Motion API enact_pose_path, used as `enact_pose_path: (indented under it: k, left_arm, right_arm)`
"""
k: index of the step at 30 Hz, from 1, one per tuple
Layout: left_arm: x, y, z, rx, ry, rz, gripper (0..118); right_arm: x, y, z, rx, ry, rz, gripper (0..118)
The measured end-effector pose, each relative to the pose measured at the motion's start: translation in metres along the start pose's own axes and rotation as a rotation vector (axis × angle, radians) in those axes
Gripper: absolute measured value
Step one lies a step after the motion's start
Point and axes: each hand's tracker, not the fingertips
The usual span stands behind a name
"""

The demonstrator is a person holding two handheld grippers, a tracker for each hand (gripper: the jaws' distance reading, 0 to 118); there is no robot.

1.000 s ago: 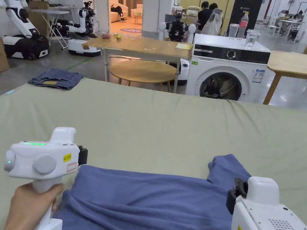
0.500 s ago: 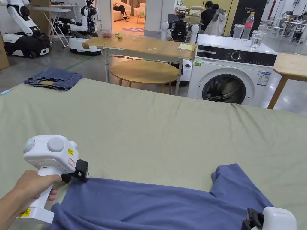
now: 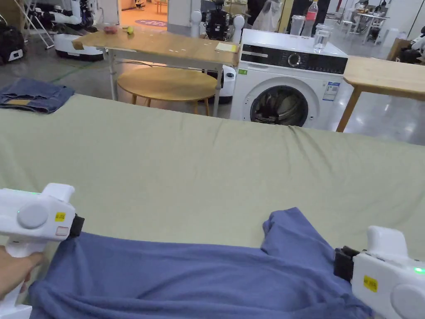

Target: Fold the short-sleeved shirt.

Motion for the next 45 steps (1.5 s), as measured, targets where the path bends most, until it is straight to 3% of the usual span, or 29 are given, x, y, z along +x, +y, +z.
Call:
enact_pose_path:
  k: [2, 3, 7, 11, 14, 16, 18, 20, 21, 22, 23, 33, 45]
  left_arm:
    - [-0.004, 0.001, 0.008, 0.023, -0.014, 0.022, 0]
    - [-0.005, 0.001, 0.012, 0.034, -0.014, 0.024, 0]
    - [-0.008, 0.003, 0.015, 0.048, -0.019, 0.032, 0]
    - [-0.007, 0.002, 0.017, 0.054, -0.024, 0.037, 0]
    - [-0.006, 0.003, 0.02, 0.058, -0.03, 0.043, 0]
    - [-0.006, 0.004, 0.021, 0.057, -0.026, 0.035, 0]
    - [-0.006, 0.006, 0.022, 0.061, -0.026, 0.041, 0]
    - [-0.006, 0.009, 0.023, 0.067, -0.027, 0.046, 0]
    - [-0.006, 0.01, 0.023, 0.07, -0.028, 0.047, 0]
    - [-0.005, 0.011, 0.023, 0.071, -0.028, 0.047, 0]
    - [-0.004, 0.012, 0.024, 0.072, -0.025, 0.046, 0]
    - [-0.006, 0.008, 0.053, 0.123, -0.061, 0.069, 0]
    - [-0.019, -0.046, 0.136, 0.224, -0.118, 0.045, 0]
  right_arm:
    - [0.011, 0.022, -0.026, -0.102, -0.001, 0.048, 56]
    - [0.015, 0.031, -0.041, -0.121, -0.001, 0.055, 64]
    - [0.026, 0.054, -0.099, -0.208, -0.006, 0.073, 64]
    - [0.03, 0.058, -0.15, -0.323, 0.045, 0.012, 64]
    - [0.031, 0.053, -0.183, -0.407, 0.042, 0.046, 64]
    - [0.033, 0.052, -0.189, -0.418, 0.048, 0.027, 63]
    - [0.032, 0.054, -0.182, -0.387, 0.03, 0.009, 50]
    - [0.03, 0.054, -0.181, -0.369, 0.006, 0.056, 45]
    - [0.03, 0.054, -0.18, -0.367, 0.019, 0.067, 34]
    - [0.032, 0.053, -0.179, -0.373, 0.045, 0.055, 5]
    - [0.034, 0.052, -0.175, -0.369, 0.036, 0.048, 0]
    - [0.039, 0.038, -0.058, -0.116, 0.057, -0.007, 0]
    - [0.051, -0.03, 0.091, -0.018, 0.055, 0.019, 0]
